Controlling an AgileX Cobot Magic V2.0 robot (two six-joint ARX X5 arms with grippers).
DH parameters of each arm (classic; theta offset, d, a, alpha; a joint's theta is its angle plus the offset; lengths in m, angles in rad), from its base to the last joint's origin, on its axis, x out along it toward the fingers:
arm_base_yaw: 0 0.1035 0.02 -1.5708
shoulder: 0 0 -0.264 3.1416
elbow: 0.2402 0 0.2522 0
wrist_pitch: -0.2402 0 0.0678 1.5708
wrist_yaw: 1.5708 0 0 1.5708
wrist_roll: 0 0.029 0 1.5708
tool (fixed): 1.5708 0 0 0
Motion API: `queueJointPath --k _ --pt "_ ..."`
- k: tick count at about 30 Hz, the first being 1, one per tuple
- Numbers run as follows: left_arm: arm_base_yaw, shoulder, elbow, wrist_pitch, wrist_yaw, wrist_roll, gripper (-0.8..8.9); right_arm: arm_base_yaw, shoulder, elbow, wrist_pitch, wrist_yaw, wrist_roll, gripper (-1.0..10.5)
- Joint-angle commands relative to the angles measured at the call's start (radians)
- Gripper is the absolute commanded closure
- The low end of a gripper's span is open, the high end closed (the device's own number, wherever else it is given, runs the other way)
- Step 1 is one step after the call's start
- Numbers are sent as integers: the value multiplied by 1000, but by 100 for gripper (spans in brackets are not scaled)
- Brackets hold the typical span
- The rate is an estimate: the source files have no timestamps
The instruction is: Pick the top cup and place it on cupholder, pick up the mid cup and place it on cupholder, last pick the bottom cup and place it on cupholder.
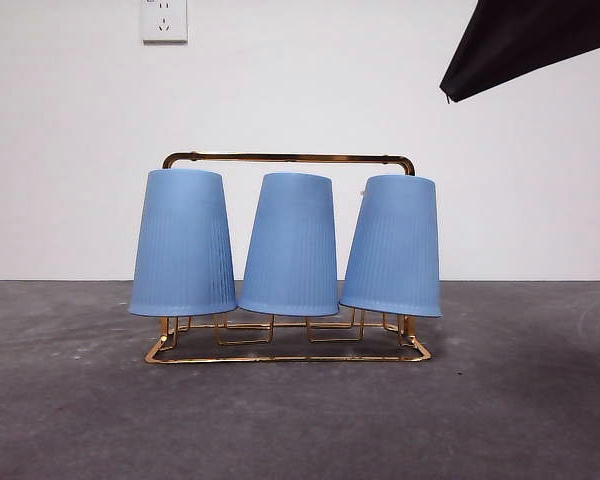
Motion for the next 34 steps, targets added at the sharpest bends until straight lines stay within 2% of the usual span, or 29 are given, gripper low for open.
queueJointPath --k 1,21,23,25,28,31,34 --pt "2 -1 -21 -5 0 -11 798 11 4 6 10 1 9 936" --pt "2 -1 -20 -5 0 -11 798 8 -9 6 9 3 8 936" --pt "2 -1 -20 -5 0 -11 798 -19 -29 6 9 9 -39 936" --pt "2 -1 -21 -5 0 -11 798 -70 -63 5 11 9 -62 936" --pt "2 -1 -21 -5 0 -11 798 -181 -137 -12 47 7 -58 936" --pt "2 -1 -20 -5 0 -11 798 -328 -229 -47 73 2 -63 936" --pt "2 -1 -21 -5 0 -11 798 -488 -329 -117 123 4 -99 936"
